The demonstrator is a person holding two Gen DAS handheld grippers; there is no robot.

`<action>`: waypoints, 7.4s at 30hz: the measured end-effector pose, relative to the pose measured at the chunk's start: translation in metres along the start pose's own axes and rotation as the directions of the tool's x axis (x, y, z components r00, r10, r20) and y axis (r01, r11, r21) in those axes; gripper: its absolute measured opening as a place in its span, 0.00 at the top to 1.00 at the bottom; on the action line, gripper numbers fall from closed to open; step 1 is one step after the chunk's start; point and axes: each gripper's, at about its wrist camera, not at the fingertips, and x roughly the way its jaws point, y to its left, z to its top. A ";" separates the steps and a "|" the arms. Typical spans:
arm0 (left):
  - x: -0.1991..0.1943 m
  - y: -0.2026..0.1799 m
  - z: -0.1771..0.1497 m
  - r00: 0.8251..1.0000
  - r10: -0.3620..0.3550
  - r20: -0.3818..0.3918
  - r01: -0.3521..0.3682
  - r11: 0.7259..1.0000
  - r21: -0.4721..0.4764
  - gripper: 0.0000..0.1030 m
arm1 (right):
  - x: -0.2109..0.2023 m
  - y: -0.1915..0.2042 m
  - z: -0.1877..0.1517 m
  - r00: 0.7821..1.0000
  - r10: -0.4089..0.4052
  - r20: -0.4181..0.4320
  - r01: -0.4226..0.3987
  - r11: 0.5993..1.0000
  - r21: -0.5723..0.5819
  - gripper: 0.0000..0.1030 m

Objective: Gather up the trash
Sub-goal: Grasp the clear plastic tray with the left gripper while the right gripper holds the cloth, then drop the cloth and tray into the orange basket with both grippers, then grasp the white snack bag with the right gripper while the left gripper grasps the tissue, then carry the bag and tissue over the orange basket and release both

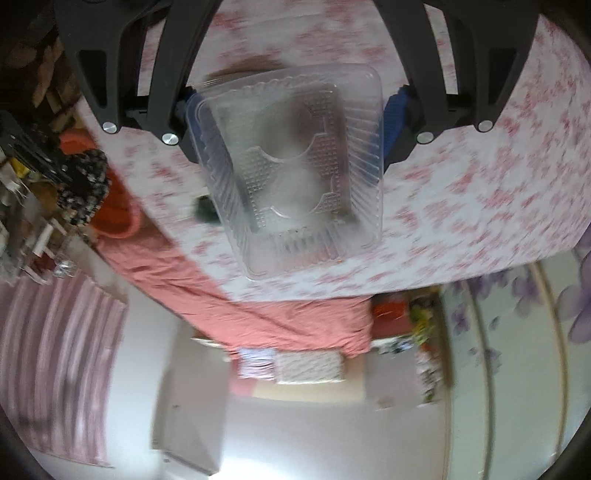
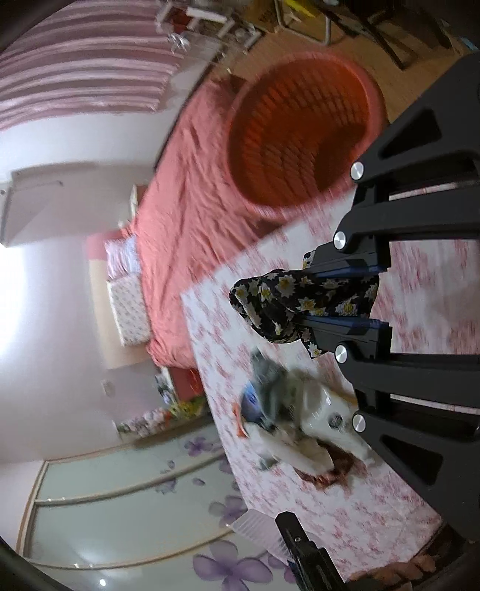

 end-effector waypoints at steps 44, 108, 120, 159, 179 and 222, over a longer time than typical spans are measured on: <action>0.183 -0.294 0.004 0.916 -0.332 -0.226 0.390 0.871 0.298 0.17 | 0.028 -0.202 0.013 0.990 -0.131 0.054 0.100 0.917 0.387 0.45; 0.029 0.115 -0.067 0.986 0.137 -0.098 -0.151 0.976 -0.154 0.14 | 0.090 0.144 -0.061 0.958 0.074 -0.276 -0.112 0.986 -0.125 0.55; 0.035 0.098 -0.064 0.988 0.109 -0.106 -0.123 0.983 -0.138 0.14 | 0.079 0.107 -0.054 0.963 0.089 -0.256 -0.103 0.994 -0.044 0.75; 0.102 -0.004 -0.012 0.995 0.073 -0.068 -0.074 0.997 -0.017 0.82 | 0.054 -0.006 -0.041 0.983 0.094 -0.158 -0.070 0.986 0.148 0.75; 0.035 -0.034 0.008 0.993 -0.116 0.033 0.117 0.993 -0.028 0.86 | 0.016 -0.027 -0.018 0.997 0.069 -0.038 -0.063 0.987 0.145 0.75; 0.162 -0.276 0.008 0.879 -0.434 -0.199 0.467 0.868 0.169 0.78 | 0.034 -0.197 0.001 0.983 -0.173 0.052 0.142 0.918 0.371 0.63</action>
